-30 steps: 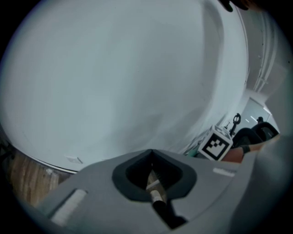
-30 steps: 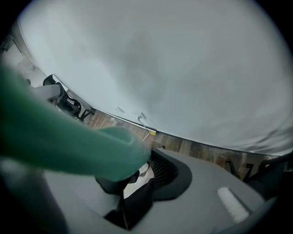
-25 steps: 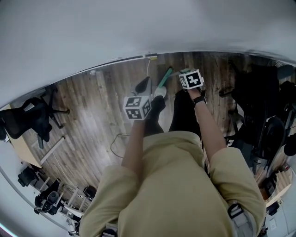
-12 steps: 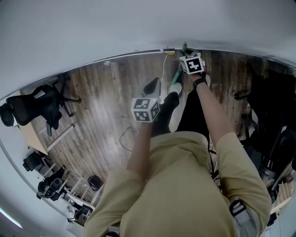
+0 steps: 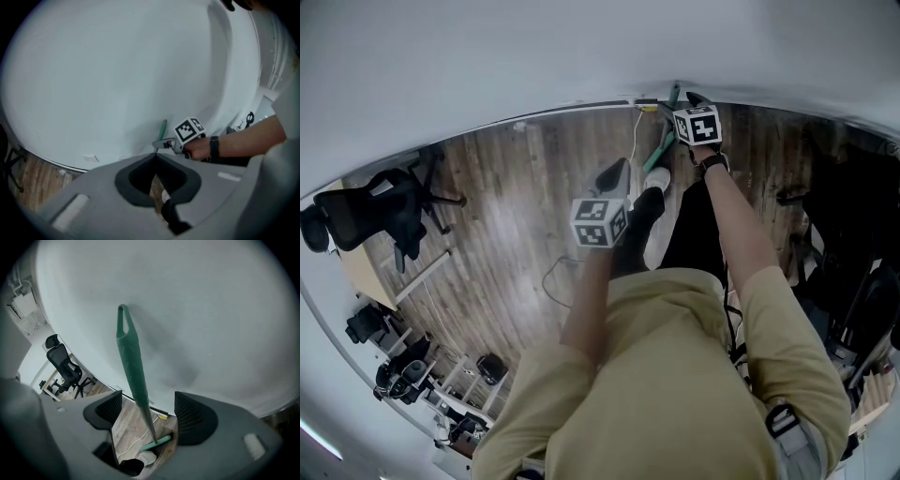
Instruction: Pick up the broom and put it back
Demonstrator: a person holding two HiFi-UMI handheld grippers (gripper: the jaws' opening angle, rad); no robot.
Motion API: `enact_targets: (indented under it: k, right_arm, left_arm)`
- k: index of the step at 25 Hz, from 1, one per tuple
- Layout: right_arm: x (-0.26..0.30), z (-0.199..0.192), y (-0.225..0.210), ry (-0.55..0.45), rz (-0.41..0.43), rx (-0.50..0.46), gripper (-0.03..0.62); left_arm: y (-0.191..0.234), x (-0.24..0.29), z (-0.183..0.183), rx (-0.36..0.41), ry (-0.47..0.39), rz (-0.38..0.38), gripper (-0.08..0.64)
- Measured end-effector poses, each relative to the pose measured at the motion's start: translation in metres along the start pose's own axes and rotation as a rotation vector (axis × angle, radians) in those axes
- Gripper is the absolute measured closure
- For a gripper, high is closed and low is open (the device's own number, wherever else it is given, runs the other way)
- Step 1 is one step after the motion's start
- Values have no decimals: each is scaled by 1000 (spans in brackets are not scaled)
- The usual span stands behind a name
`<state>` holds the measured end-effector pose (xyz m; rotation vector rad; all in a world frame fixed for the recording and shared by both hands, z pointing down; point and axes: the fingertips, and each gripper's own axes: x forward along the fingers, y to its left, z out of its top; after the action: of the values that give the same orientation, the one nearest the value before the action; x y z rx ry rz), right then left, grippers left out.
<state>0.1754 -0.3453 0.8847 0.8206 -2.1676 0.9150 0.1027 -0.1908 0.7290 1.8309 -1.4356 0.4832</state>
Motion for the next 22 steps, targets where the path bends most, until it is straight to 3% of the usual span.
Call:
enact_targets:
  k: [6,10,12,14,22]
  right_arm:
    - [-54,2,5,-64,-23,13,213]
    - [-131,23,23,-225,-129,74,243]
    - [-174,35,39,-301,-170,92,286]
    - [-214,50,61,-363,-195,84,375]
    - [-312,128,87,-563,-331,-56,547]
  left_arm:
    - [-14,-1,15,-15,-23,-25,558]
    - [-33,-4,42,15,-59,-72,558]
    - [-46,-13,64,41,-94,-100,558]
    - [-59,-27,90,78,-137,-132,558]
    - [-113,-65,183,268,-337,-226,558]
